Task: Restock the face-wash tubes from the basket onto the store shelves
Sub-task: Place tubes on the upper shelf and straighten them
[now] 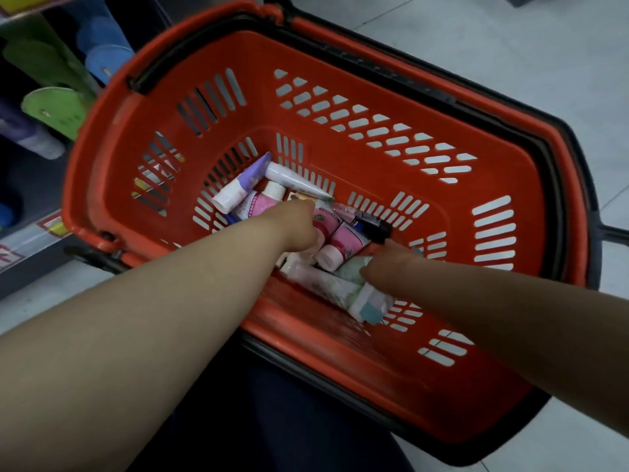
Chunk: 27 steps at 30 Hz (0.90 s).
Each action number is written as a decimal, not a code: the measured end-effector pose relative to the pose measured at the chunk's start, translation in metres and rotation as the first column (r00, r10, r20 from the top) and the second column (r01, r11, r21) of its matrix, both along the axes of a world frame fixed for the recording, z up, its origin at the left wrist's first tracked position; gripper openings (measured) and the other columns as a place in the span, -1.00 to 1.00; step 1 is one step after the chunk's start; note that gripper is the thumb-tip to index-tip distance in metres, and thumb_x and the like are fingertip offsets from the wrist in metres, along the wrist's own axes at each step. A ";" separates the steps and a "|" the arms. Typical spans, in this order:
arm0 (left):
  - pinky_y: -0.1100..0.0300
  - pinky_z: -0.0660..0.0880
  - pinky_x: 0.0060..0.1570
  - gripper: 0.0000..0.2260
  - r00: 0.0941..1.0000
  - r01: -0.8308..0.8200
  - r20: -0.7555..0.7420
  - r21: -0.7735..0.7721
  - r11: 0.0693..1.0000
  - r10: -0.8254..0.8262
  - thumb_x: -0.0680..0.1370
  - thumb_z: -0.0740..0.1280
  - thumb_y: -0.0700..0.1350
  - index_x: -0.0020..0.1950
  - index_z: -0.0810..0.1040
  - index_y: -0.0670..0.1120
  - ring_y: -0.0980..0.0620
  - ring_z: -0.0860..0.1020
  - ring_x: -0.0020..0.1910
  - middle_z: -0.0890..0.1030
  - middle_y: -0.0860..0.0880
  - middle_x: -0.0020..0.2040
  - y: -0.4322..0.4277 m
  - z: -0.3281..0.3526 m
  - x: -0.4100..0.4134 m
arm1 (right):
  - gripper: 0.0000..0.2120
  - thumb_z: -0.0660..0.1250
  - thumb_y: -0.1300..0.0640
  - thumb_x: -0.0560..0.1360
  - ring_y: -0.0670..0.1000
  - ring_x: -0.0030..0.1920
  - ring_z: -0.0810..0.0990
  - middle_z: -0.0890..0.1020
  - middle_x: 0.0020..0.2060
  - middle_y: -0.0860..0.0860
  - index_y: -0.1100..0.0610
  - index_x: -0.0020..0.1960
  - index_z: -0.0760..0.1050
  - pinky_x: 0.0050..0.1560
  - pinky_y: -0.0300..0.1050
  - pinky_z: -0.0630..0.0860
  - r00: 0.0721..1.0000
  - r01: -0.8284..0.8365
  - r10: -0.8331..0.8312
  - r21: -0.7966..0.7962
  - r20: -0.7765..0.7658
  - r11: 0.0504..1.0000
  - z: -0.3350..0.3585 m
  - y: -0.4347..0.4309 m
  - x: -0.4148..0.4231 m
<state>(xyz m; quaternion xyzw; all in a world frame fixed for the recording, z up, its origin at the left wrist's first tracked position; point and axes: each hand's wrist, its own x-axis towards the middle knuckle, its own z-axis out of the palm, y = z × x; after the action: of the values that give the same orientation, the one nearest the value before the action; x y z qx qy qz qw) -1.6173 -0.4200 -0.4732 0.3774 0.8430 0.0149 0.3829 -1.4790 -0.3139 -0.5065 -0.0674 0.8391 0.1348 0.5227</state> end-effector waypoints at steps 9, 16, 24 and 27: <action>0.22 0.39 -0.09 -0.73 0.942 -0.259 0.239 0.060 0.964 0.238 0.59 0.15 -0.21 0.25 0.48 -0.17 -0.07 0.51 0.09 0.54 -0.16 0.21 0.013 0.008 0.001 | -0.71 0.46 0.30 0.30 0.16 -0.04 0.55 0.57 -0.07 0.10 0.11 -0.01 0.56 0.05 0.01 0.49 0.448 -0.269 -0.104 -0.245 -0.888 0.931 0.011 0.016 -0.018; -0.08 0.52 0.11 -0.81 0.406 -0.718 0.730 -0.117 0.686 0.550 0.62 0.16 -0.18 0.20 0.44 -0.15 -0.01 0.55 -0.08 0.57 -0.06 -0.10 0.016 0.016 -0.001 | -0.84 0.32 0.34 0.43 0.13 -0.09 0.44 0.58 -0.12 0.17 0.18 -0.11 0.35 -0.01 -0.01 0.42 0.070 -0.303 -0.202 -0.214 -0.977 0.929 0.015 0.022 -0.027; 0.02 0.59 -0.20 -0.77 0.304 -0.817 0.797 -0.064 0.573 0.522 0.61 0.24 -0.14 0.26 0.45 -0.10 0.01 0.60 -0.08 0.62 -0.03 -0.05 0.011 0.024 -0.008 | -0.73 0.23 0.20 0.55 -0.03 -0.16 0.56 0.55 -0.05 0.09 0.21 0.23 0.40 -0.16 -0.18 0.53 -0.161 0.357 -0.987 -0.930 0.030 -0.086 0.050 0.003 -0.044; -0.07 0.58 -0.08 -0.77 0.300 -0.858 0.817 0.006 0.513 0.493 0.60 0.26 -0.14 0.25 0.46 -0.12 0.02 0.60 -0.05 0.62 -0.04 -0.06 0.008 0.035 -0.012 | -0.79 0.17 0.19 0.60 -0.08 -0.32 0.59 0.60 -0.18 0.09 0.24 0.17 0.48 -0.39 -0.27 0.53 -0.327 0.298 -0.831 -0.785 0.451 -0.543 0.068 -0.008 -0.061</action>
<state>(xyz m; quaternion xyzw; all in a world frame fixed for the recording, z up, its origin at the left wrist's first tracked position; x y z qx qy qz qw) -1.6294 -0.4124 -0.4378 0.0050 0.6603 0.5227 0.5392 -1.5399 -0.3218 -0.4380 0.4183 0.5801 -0.6988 0.0154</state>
